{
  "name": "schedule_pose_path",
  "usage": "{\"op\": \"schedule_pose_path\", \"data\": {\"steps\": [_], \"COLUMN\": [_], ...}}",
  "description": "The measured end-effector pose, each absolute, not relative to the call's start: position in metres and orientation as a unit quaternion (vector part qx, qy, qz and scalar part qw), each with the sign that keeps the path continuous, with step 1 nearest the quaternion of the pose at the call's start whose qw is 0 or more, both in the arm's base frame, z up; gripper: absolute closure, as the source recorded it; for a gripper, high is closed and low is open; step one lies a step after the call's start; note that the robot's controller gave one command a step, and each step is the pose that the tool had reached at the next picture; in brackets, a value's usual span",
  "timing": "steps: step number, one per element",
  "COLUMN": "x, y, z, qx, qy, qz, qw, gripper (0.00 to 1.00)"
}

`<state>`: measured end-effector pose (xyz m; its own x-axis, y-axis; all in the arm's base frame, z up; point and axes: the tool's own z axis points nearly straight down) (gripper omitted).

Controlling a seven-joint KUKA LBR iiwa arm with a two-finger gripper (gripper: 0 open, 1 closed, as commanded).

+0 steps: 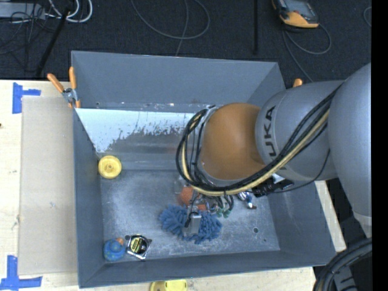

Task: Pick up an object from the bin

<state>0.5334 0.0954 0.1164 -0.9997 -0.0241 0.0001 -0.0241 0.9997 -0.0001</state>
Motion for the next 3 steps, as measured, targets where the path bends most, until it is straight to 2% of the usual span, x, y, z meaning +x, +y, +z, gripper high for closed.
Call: {"op": "schedule_pose_path", "data": {"steps": [1, 2, 3], "x": [0.506, 0.529, 0.529], "y": [0.084, 0.084, 0.084], "z": [0.076, 0.07, 0.07], "qx": [-0.123, -0.1, -0.1], "qy": [-0.992, -0.995, -0.995], "qz": [0.0, 0.0, 0.0], "qw": [0.0, 0.0, 0.0], "gripper": [0.0, 1.0, 1.0]}}
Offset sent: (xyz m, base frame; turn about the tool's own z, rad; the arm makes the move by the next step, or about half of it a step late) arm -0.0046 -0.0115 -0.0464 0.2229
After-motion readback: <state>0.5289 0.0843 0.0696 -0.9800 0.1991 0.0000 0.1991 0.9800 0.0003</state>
